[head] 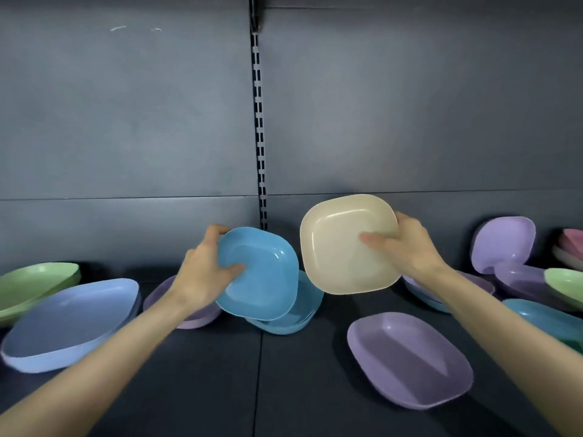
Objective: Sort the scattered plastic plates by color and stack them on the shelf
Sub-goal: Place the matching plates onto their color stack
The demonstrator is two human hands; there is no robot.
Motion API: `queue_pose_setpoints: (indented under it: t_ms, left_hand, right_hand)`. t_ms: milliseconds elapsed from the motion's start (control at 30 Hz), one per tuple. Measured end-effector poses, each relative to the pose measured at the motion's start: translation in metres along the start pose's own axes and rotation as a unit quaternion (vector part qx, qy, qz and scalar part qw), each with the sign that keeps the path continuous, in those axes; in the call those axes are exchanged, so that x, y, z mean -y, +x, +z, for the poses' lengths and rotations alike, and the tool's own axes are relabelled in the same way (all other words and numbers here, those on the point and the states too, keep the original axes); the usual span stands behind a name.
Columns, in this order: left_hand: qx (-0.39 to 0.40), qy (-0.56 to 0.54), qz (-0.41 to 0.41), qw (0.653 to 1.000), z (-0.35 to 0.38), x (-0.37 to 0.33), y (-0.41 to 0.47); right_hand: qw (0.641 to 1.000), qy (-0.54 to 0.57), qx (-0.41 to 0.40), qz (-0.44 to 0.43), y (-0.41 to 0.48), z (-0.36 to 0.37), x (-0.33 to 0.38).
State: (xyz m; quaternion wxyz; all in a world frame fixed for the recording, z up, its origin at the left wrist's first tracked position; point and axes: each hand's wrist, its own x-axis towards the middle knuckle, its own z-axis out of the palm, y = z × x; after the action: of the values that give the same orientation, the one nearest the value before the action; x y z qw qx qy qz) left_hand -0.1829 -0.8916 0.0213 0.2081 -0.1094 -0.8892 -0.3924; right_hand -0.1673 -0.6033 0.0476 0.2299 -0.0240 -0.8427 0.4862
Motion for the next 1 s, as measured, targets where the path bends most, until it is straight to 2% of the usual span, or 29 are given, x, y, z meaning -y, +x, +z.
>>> queue_pose_setpoints:
  t_ms: [333,533,733,900,1000]
  left_hand:
    - [0.141,0.014,-0.005,0.99,0.027,0.007,0.026]
    - [0.189,0.087,-0.014,0.978,0.046,0.013,0.036]
    - [0.176,0.22,0.033,0.959,0.057,0.013,0.037]
    - [0.213,0.228,0.025,0.95,0.056,0.017,0.033]
    - [0.154,0.165,0.036,0.973,0.048,0.018,0.028]
  right_hand:
    - [0.996,-0.037,-0.059,0.05,-0.034,0.012,0.003]
    - [0.997,-0.025,-0.058,0.051,-0.032,0.013,-0.005]
    - [0.997,-0.009,-0.052,0.06,-0.025,0.016,-0.013]
    - [0.997,-0.004,-0.048,0.056,-0.021,0.019,-0.011]
    - [0.998,0.008,-0.041,0.044,-0.019,0.024,-0.006]
